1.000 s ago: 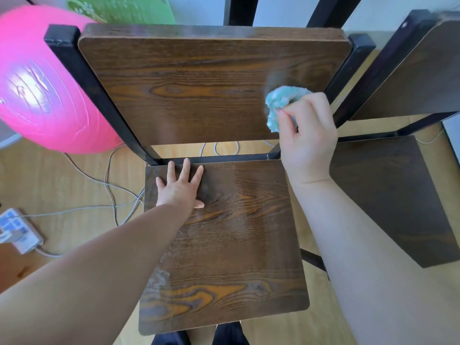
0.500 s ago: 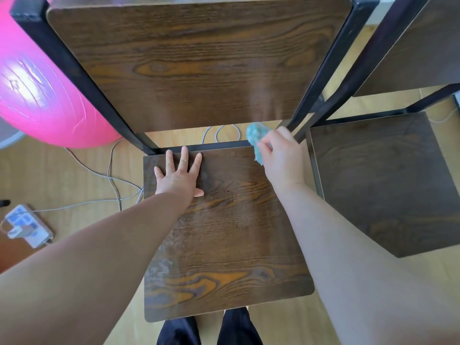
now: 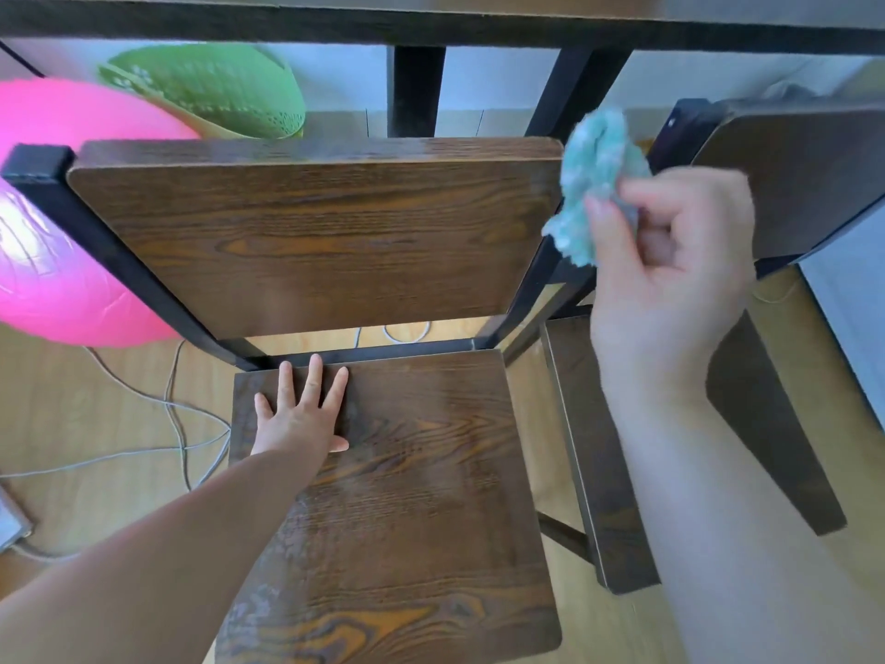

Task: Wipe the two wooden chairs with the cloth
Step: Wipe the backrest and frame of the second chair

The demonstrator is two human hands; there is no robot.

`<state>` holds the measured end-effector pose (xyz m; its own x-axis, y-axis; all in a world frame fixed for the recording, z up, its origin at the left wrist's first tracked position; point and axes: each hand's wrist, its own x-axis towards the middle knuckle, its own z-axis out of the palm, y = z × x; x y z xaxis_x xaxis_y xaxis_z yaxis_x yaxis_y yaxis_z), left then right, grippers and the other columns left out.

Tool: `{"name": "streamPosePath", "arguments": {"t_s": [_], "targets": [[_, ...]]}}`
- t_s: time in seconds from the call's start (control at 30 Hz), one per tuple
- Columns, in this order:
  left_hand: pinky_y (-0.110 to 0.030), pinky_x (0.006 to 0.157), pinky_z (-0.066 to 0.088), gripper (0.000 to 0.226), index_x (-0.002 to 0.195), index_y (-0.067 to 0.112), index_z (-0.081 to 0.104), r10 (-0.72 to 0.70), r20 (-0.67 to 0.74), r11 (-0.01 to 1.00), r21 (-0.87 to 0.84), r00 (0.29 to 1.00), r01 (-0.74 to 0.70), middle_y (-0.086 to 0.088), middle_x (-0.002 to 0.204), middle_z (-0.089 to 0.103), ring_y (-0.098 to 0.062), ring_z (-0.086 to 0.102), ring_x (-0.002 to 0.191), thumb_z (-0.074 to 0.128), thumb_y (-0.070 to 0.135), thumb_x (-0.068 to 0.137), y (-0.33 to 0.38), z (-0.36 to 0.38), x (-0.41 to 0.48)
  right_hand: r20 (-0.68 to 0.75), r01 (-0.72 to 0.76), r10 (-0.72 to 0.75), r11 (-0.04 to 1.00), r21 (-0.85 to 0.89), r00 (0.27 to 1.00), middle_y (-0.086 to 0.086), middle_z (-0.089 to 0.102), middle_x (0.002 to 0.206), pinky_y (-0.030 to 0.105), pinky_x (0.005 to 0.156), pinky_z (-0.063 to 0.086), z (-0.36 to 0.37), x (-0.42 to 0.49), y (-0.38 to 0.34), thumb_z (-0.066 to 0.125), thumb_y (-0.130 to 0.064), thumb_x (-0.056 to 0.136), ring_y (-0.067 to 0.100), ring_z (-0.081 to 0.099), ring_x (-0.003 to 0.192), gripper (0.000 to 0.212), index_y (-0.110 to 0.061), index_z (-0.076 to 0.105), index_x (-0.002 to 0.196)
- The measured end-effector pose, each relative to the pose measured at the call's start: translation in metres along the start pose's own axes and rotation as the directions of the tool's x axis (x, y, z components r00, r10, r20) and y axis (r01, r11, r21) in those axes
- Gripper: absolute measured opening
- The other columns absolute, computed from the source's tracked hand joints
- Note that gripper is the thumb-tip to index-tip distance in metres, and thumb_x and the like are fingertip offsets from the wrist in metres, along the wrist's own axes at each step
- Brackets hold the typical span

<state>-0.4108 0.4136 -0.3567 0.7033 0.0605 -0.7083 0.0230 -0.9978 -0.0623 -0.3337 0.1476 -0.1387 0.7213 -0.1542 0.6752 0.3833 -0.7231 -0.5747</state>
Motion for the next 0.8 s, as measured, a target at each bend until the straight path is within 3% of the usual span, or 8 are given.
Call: {"name": "streamPosePath", "arguments": {"t_s": [0.17,0.4,0.57,0.7,0.8], "targets": [[-0.064,0.119,0.012,0.098,0.152,0.032,-0.029,0.004,-0.002,1.0,0.011,1.0,-0.004,-0.004,0.161,-0.033,-0.04,-0.026,0.147,0.049,0.055,0.097,-0.001,0.0,-0.001,0.013,0.181,-0.181,0.977,-0.11,0.983,0.019,0.063,0.091,0.016,0.079,0.046,0.033,0.003,0.022,0.071,-0.008,0.09,0.023,0.06,0.088,0.008,0.0,0.072,0.086],[-0.063,0.12,0.01,0.096,0.151,0.034,-0.03,0.002,0.018,1.0,0.012,1.0,-0.002,-0.003,0.16,-0.035,-0.04,-0.028,0.147,0.049,0.054,0.098,-0.001,-0.001,0.0,0.074,0.283,-0.274,0.947,-0.153,0.959,0.02,0.066,0.089,0.034,0.071,0.056,0.042,-0.026,0.051,0.072,-0.006,0.089,0.031,0.064,0.083,0.01,0.003,0.073,0.085],[-0.063,0.12,0.01,0.096,0.151,0.033,-0.03,0.006,0.014,1.0,0.018,1.0,-0.006,-0.003,0.159,-0.036,-0.04,-0.028,0.147,0.048,0.054,0.098,-0.001,0.001,0.0,0.219,0.226,-0.192,0.964,-0.138,0.957,0.018,0.065,0.087,0.038,0.067,0.056,0.049,-0.072,0.077,0.071,-0.004,0.089,0.031,0.063,0.08,0.009,0.003,0.072,0.085],[-0.063,0.12,0.01,0.096,0.15,0.033,-0.031,0.0,0.024,0.999,0.035,1.0,-0.001,-0.004,0.159,-0.037,-0.041,-0.028,0.146,0.047,0.055,0.098,-0.001,0.001,0.002,0.244,0.164,-0.121,0.973,-0.161,0.962,0.017,0.063,0.082,0.034,0.067,0.055,0.059,-0.101,0.093,0.07,-0.004,0.089,0.028,0.062,0.077,0.013,0.004,0.07,0.079],[-0.063,0.12,0.011,0.096,0.15,0.032,-0.031,-0.001,0.013,0.999,0.049,1.0,0.0,-0.004,0.159,-0.036,-0.041,-0.027,0.147,0.045,0.056,0.098,-0.001,0.004,0.003,0.299,0.107,-0.05,0.978,-0.179,0.953,0.016,0.062,0.081,0.039,0.065,0.056,0.069,-0.127,0.107,0.075,-0.003,0.085,0.029,0.063,0.076,0.012,0.004,0.068,0.078]]}}
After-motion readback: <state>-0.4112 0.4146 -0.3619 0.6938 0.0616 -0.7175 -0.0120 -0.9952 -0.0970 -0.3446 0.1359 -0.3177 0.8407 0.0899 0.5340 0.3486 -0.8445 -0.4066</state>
